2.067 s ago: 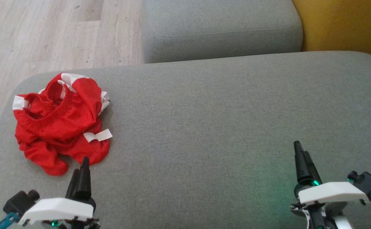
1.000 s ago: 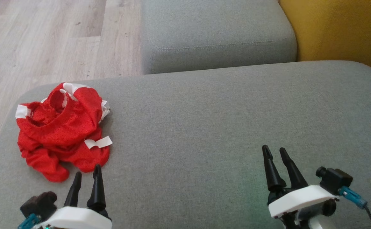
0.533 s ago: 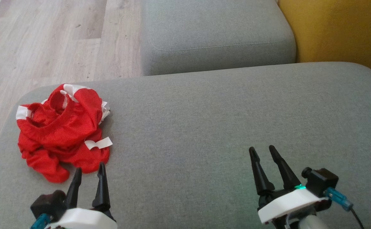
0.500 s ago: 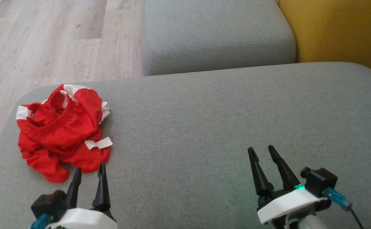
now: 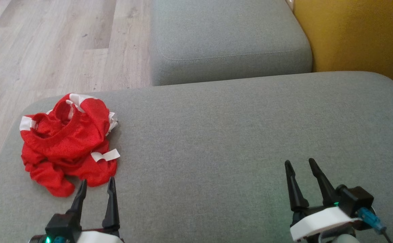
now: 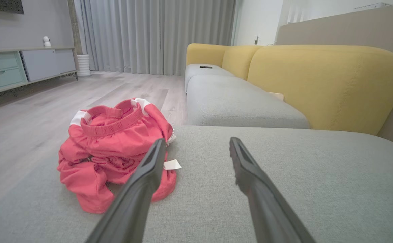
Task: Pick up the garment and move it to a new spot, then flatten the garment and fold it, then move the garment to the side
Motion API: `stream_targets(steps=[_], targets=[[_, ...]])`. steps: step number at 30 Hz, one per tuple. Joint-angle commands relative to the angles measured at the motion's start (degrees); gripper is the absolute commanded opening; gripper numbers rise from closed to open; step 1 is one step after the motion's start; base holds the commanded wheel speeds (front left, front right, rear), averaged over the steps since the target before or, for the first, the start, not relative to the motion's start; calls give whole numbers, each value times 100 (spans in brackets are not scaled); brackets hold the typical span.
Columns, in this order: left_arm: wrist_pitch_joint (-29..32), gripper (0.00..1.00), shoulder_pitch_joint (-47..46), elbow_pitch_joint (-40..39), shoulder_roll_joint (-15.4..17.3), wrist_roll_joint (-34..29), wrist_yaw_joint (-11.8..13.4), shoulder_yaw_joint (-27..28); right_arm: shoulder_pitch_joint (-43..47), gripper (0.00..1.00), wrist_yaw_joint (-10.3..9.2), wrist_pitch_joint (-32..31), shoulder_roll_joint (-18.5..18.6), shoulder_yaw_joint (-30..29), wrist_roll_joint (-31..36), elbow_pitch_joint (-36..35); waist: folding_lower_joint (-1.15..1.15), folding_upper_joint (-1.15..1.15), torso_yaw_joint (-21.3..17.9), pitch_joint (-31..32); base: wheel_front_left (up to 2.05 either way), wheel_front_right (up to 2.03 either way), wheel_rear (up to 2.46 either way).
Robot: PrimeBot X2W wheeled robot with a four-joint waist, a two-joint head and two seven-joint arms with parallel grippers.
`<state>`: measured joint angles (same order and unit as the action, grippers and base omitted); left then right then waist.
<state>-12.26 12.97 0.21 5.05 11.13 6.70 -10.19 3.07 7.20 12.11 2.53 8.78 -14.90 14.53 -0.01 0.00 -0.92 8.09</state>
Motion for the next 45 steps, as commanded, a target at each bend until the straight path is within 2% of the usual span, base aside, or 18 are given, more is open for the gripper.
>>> stream_targets(steps=[1, 12, 37, 45], targets=[[-103, 100, -199, -289, 53, -267, 85, 153, -208, 100, 27, 116, 31, 114, 309, -159, 1, 0, -12, 10, 0, 0, 0], [-274, 100, -113, -470, 15, -931, 177, 205, -188, 100, 29, 289, 35, 297, 1100, -80, 1, 0, -59, 80, 0, 0, 0], [-274, 100, -130, -233, -75, -945, -59, 372, -191, 100, 29, 289, 35, 275, 1048, 34, 1, 0, -58, 120, 0, 0, 0], [-274, 100, -158, -145, -102, -988, -67, 350, -114, 100, 29, 289, 35, 287, 1056, 49, 1, 0, 179, 152, 0, 0, 0]])
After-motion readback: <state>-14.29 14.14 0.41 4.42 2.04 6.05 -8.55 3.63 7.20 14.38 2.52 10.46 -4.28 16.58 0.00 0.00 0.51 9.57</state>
